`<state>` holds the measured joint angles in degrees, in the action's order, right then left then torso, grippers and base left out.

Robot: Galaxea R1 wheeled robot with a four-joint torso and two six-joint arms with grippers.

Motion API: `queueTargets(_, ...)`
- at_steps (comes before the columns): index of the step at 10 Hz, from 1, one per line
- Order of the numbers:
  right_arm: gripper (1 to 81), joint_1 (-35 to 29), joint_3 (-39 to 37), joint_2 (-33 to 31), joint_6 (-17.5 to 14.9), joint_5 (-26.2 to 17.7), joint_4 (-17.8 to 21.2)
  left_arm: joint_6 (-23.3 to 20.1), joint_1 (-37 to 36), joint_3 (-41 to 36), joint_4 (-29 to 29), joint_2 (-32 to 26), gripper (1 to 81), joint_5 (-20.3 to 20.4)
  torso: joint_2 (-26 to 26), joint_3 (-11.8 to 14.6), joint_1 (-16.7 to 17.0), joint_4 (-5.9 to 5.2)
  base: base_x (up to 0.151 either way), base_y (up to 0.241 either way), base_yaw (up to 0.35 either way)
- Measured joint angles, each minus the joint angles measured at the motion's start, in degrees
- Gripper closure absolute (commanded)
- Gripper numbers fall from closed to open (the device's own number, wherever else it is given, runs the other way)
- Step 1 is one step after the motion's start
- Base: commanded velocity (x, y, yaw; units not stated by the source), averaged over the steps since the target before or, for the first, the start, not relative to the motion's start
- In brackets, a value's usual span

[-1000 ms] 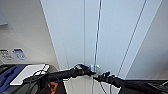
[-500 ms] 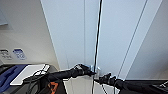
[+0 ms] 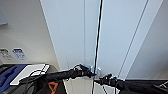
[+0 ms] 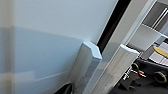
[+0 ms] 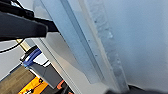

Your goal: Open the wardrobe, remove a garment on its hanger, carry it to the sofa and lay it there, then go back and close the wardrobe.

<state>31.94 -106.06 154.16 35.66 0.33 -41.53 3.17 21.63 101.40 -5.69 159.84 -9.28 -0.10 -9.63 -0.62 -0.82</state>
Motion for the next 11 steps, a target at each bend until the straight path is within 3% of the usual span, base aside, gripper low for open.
queueTargets(6, 1.0, 1.62, 5.03, -3.39, -0.24, 0.94, -0.09, -0.28, 2.66, -5.97, -1.05, -3.52, 1.0, 3.28, 0.00, -0.02, -0.02, -0.02, 0.000, 0.000, 0.000)
queueTargets(11, 1.0, 2.97, 9.37, -6.21, -1.12, 0.90, -0.11, -0.28, 4.12, -12.02, -2.10, -7.17, 1.0, 2.83, 0.00, -0.02, -0.02, -0.02, 0.000, 0.000, 0.000)
